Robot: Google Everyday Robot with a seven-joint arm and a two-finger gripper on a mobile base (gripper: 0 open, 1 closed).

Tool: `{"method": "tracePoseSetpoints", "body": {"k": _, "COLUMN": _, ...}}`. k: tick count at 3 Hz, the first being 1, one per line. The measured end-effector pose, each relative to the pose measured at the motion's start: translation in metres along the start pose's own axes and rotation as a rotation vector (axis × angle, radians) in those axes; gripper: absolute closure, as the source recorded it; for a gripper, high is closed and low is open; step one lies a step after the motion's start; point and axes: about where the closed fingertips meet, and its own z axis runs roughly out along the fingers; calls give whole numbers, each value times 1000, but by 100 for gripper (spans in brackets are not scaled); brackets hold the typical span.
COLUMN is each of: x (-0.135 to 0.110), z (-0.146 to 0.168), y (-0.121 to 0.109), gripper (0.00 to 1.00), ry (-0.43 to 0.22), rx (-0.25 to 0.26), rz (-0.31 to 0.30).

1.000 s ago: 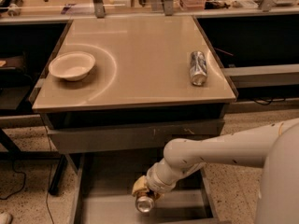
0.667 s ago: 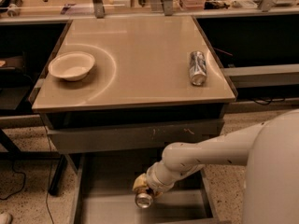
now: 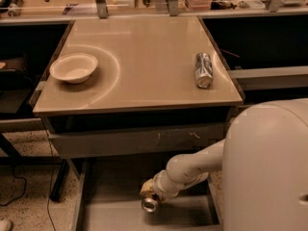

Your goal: Place orange can into middle drawer

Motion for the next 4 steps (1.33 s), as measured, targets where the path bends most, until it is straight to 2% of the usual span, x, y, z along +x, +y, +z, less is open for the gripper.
{"method": "tracePoseSetpoints", "body": {"k": 2, "x": -17, "z": 29, "y": -16, "gripper": 100, "ry": -31, "rx": 1, "rz": 58}}
{"method": "tracePoseSetpoints", "body": {"k": 3, "x": -21, "z": 31, "y": -17, "gripper": 100, "ry": -24, "rx": -14, "rz": 72}}
{"method": "tracePoseSetpoints", "body": {"k": 4, "x": -21, "z": 31, "y": -17, "gripper": 82, "ry": -23, "rx": -14, "rz": 73}}
